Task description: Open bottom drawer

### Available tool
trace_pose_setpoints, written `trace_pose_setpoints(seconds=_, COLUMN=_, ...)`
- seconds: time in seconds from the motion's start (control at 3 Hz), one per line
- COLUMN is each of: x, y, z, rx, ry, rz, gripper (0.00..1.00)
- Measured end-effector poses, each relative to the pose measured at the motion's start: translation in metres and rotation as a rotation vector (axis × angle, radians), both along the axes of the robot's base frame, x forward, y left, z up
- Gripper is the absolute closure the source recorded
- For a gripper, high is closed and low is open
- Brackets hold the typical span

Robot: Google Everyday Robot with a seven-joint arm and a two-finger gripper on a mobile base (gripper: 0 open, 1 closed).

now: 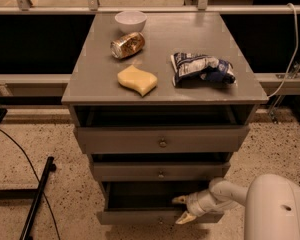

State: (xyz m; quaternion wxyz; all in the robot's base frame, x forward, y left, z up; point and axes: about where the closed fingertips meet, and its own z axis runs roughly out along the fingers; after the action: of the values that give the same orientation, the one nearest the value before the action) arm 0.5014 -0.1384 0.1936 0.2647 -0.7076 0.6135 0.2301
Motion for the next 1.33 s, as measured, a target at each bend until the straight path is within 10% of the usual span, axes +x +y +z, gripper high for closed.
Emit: trace_pose_setpoints(seconds=1.33, x=-0.027, y=0.001, z=0.046, rx=-0.047, ry=-0.078, rz=-0.010, gripper=0.00)
